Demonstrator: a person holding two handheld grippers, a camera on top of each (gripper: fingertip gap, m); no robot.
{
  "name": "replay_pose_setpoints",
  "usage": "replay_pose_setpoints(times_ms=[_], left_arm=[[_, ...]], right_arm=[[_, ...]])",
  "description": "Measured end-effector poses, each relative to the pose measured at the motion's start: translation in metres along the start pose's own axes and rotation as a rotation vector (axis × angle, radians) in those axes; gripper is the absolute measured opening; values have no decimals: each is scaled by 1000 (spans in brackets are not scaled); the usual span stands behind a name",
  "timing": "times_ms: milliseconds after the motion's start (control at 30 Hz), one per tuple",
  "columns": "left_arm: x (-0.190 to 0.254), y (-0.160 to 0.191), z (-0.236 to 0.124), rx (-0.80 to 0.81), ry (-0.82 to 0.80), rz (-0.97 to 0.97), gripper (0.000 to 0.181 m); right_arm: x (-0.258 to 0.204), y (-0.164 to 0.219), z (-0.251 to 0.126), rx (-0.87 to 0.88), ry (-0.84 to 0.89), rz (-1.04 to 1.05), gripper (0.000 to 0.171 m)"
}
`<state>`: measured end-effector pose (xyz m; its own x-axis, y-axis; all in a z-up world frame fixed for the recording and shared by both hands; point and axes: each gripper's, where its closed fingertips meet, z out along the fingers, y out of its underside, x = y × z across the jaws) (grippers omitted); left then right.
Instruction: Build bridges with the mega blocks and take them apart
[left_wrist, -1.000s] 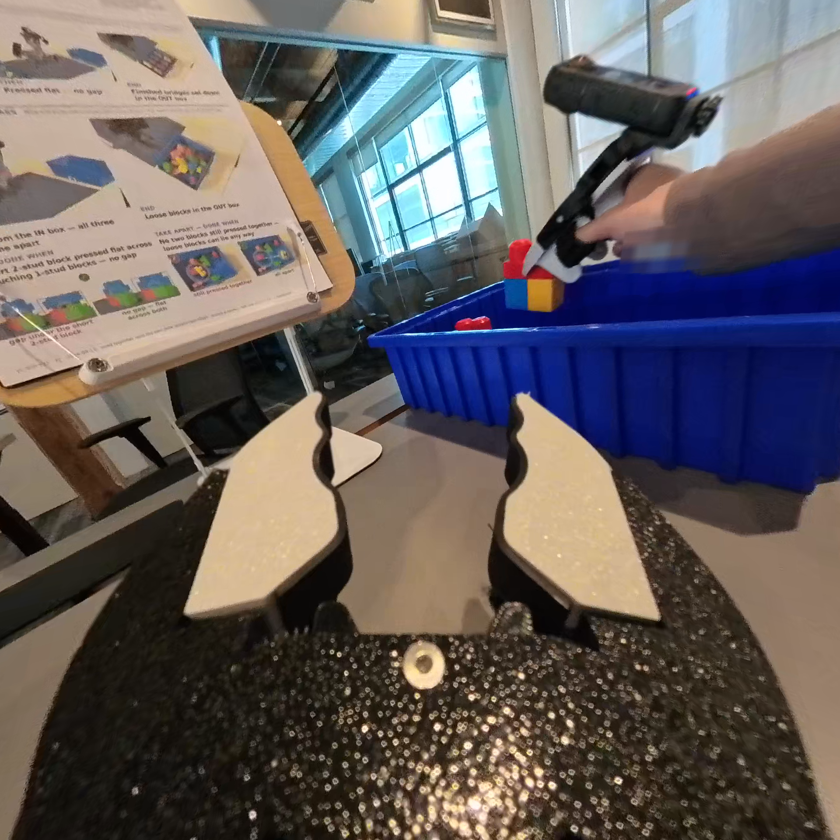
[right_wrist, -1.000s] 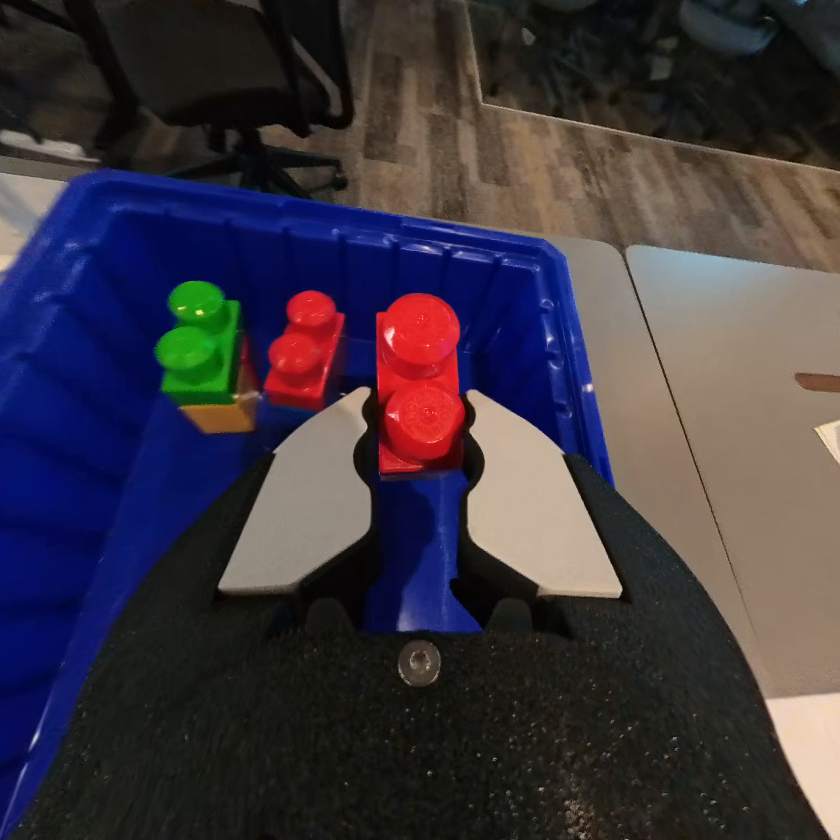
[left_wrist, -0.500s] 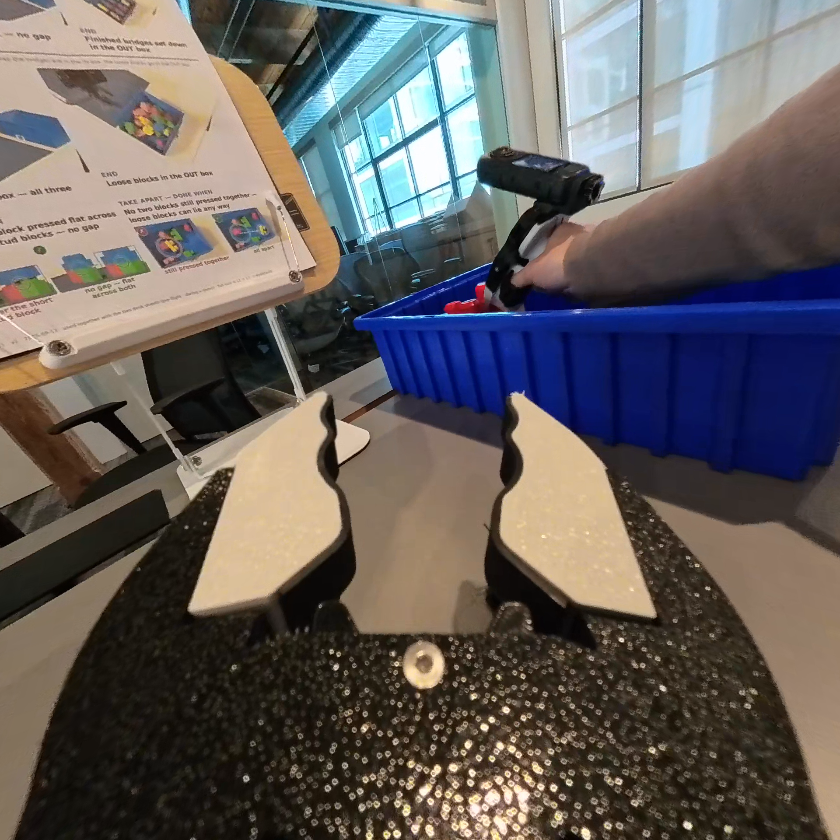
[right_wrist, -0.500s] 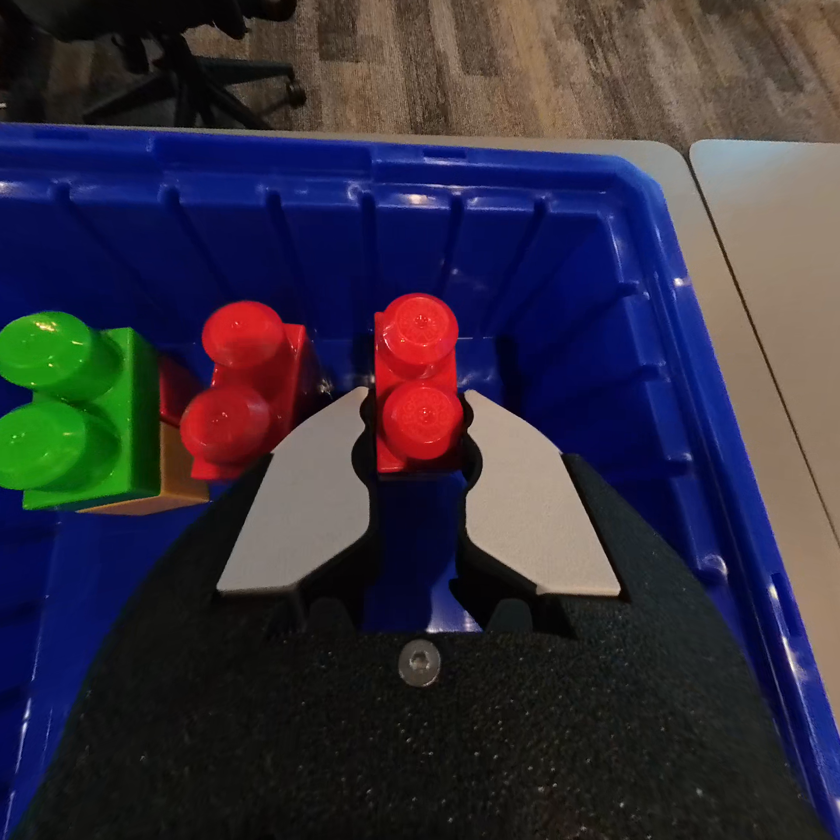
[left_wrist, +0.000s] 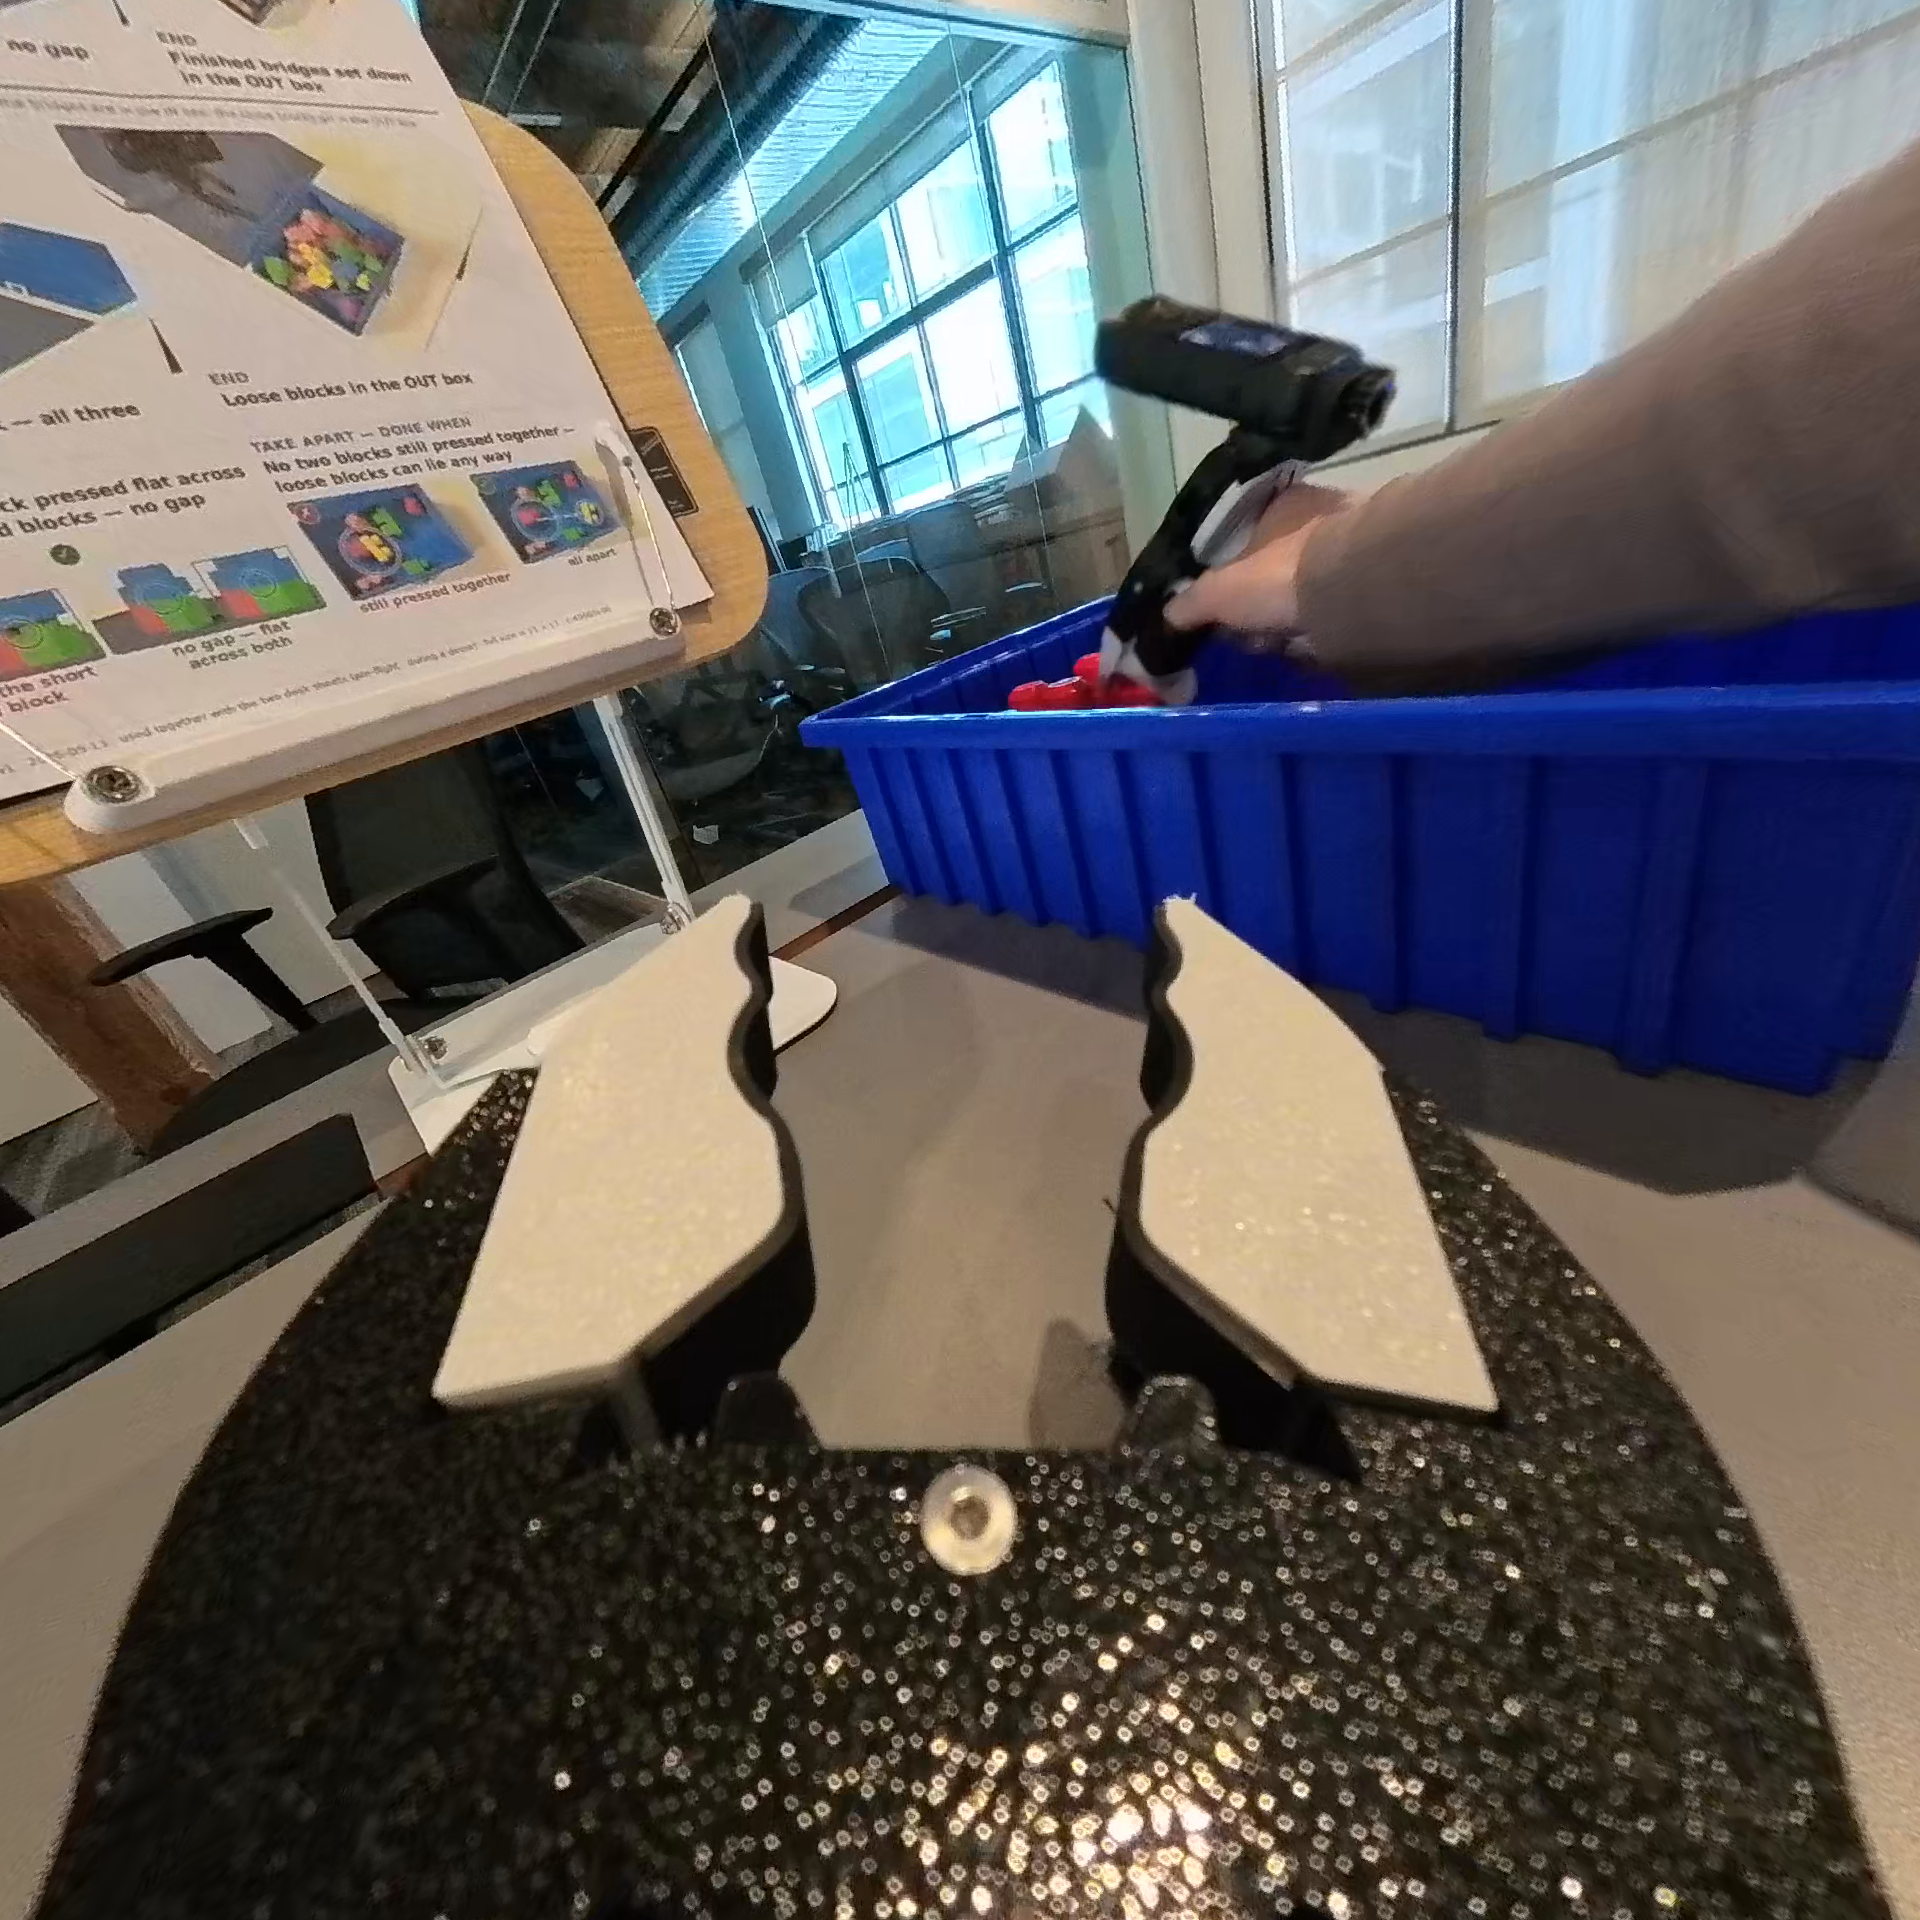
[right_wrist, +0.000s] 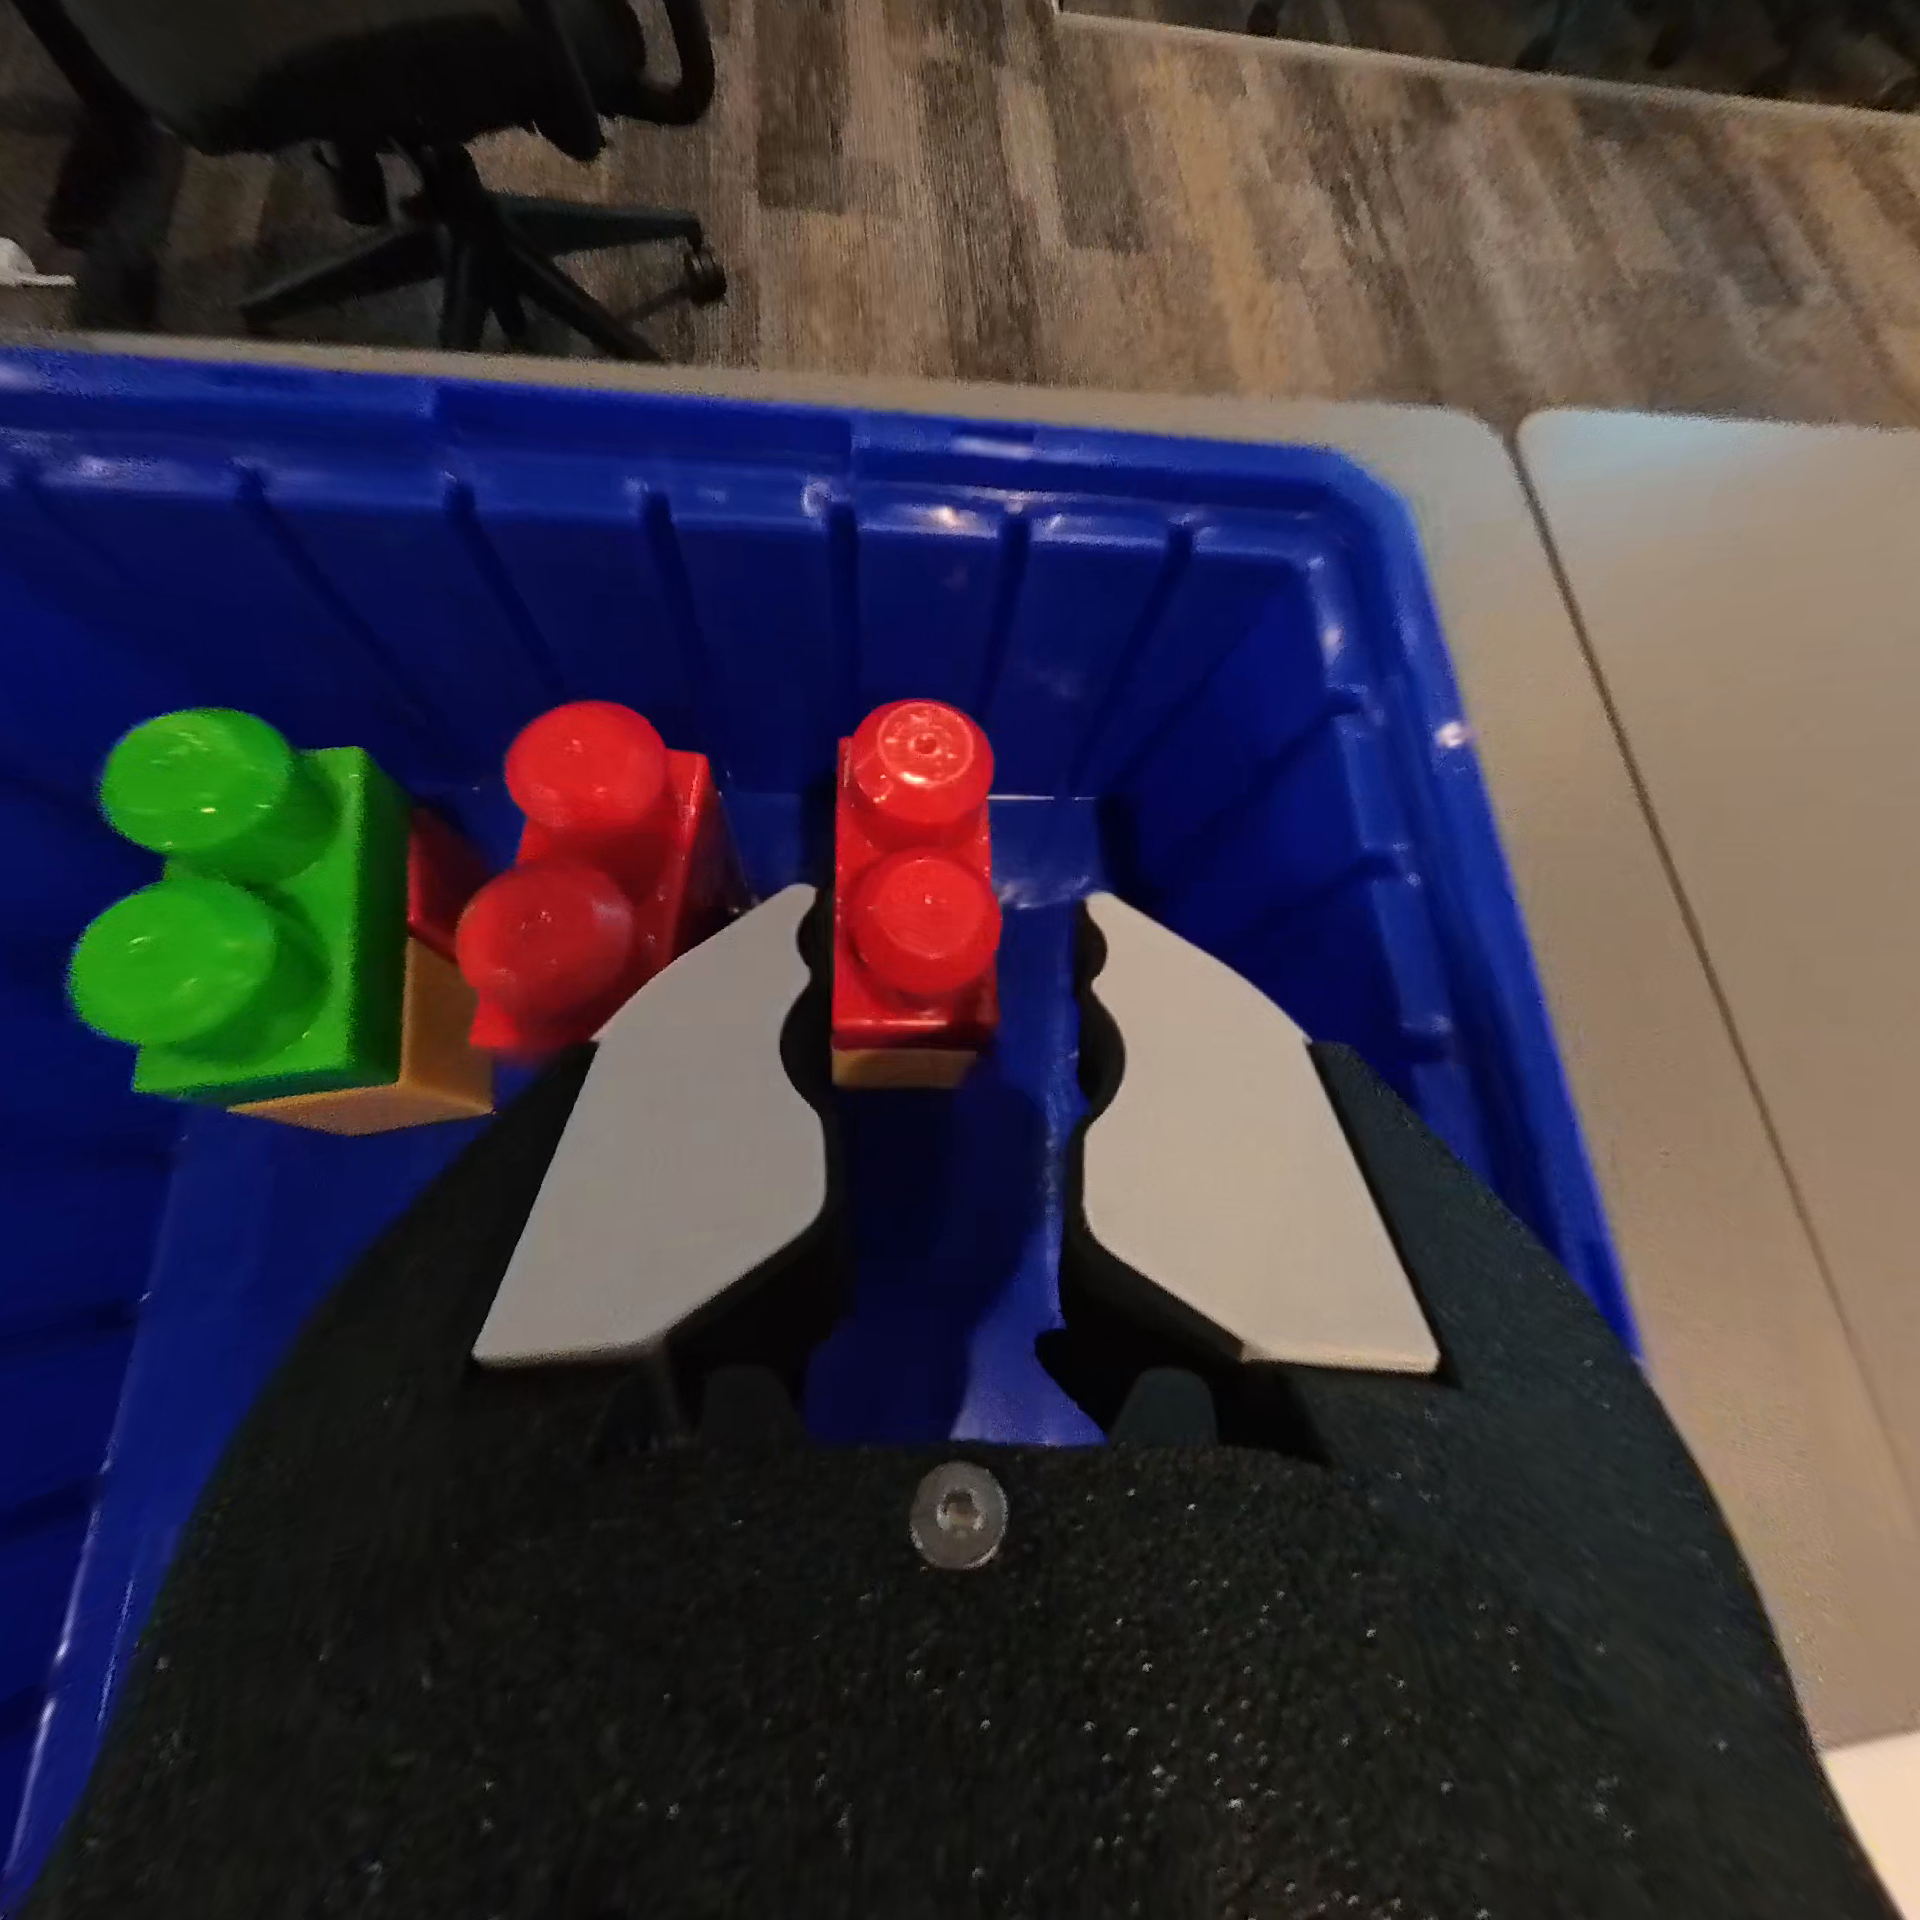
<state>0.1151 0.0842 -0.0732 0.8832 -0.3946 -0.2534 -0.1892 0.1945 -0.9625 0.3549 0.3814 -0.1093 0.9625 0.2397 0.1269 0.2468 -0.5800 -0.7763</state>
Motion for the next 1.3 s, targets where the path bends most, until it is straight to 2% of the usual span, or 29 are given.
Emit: replay_pose_setpoints(times_ms=[133, 267, 400, 500, 567, 633, 667, 800, 867, 933, 1067, 1200, 1300], left_arm=[[-3, -1, 0, 5, -9, -14, 69], [-8, -1, -1, 13, -29, -42, 69], [-18, -4, -9, 38, -72, -76, 69], [-22, -11, -26, 68, -105, -80, 68], [-25, -14, -43, 76, -124, -55, 66], [-21, -14, -59, 51, -101, -2, 67], [-21, -13, -69, 35, -101, 30, 69], [-33, -16, -120, -6, -141, 73, 69], [-38, -11, -144, -73, -138, 55, 71], [-42, -9, -169, -143, -143, 12, 75], [-58, -37, -226, -201, -215, -5, 65], [-123, -76, -300, -357, -509, 167, 58], [-183, -88, -344, -446, -625, 211, 58]], right_arm=[[-1, -31, -59, 173, -85, 17, 42], [-55, -59, -166, 421, -313, 53, 37], [-146, -36, -265, 622, -510, -10, 36], [-210, 1, -304, 751, -547, -81, 32], [-230, 22, -305, 827, -411, -162, 33], [-234, 40, -296, 907, -229, -195, 22], [-239, 50, -290, 919, -217, -168, 19], [-277, 81, -261, 869, -347, 18, 18], [-296, 84, -253, 841, -400, 50, 7], [-315, 80, -254, 855, -456, 52, 4], [-362, 84, -247, 824, -526, -59, 5], [-385, 86, -252, 845, -527, -199, 6], [-389, 87, -256, 857, -542, -217, 8]])
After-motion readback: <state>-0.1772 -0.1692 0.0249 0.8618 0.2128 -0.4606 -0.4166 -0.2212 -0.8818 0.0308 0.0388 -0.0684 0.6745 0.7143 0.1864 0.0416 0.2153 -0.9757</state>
